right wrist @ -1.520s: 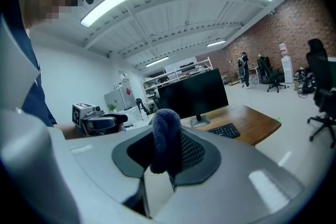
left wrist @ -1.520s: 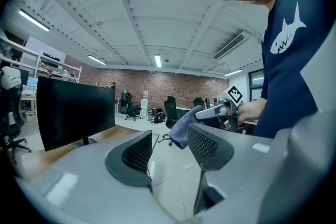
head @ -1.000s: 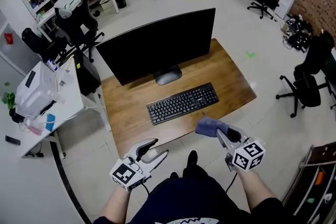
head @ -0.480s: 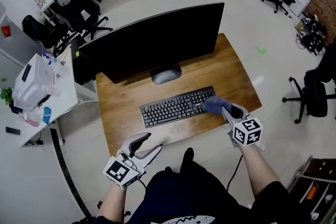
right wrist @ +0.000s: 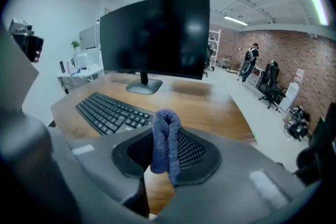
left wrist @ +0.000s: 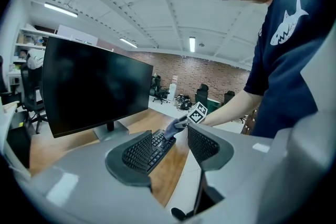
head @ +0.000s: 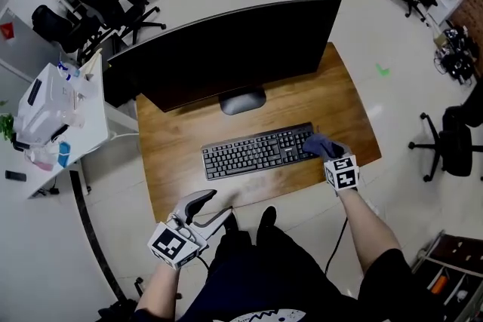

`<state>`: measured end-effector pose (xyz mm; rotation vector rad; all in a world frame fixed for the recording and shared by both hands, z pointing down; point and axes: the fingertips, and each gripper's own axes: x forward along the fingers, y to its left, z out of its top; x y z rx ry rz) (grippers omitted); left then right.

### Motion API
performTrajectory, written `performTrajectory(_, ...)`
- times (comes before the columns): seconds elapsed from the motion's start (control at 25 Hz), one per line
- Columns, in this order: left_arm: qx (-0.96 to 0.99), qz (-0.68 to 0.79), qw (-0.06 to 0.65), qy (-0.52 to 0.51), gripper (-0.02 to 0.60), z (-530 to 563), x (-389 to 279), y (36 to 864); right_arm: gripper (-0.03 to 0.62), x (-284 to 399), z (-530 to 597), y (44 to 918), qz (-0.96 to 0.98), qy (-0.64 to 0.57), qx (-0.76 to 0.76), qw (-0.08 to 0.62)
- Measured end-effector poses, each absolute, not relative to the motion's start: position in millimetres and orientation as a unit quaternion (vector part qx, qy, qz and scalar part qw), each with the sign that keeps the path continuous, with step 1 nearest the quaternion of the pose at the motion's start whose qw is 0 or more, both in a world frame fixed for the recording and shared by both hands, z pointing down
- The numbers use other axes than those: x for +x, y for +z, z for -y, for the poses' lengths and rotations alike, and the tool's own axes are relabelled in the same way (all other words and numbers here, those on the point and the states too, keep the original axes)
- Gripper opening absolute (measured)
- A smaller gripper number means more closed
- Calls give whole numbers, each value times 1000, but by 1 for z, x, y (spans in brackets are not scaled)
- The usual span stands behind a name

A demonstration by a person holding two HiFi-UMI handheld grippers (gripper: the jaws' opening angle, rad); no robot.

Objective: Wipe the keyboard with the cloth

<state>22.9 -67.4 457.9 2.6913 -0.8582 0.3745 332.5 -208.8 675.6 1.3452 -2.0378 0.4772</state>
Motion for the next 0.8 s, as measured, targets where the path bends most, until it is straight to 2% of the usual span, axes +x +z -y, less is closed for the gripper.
performTrajectory(0.32, 930, 304, 156, 134, 204, 72, 4, 468, 94, 283, 197, 731, 774, 193, 432, 421)
performTrajectory(0.8, 925, 317, 163, 132, 204, 78, -30, 470, 92, 140, 175, 735, 826, 191, 328, 416)
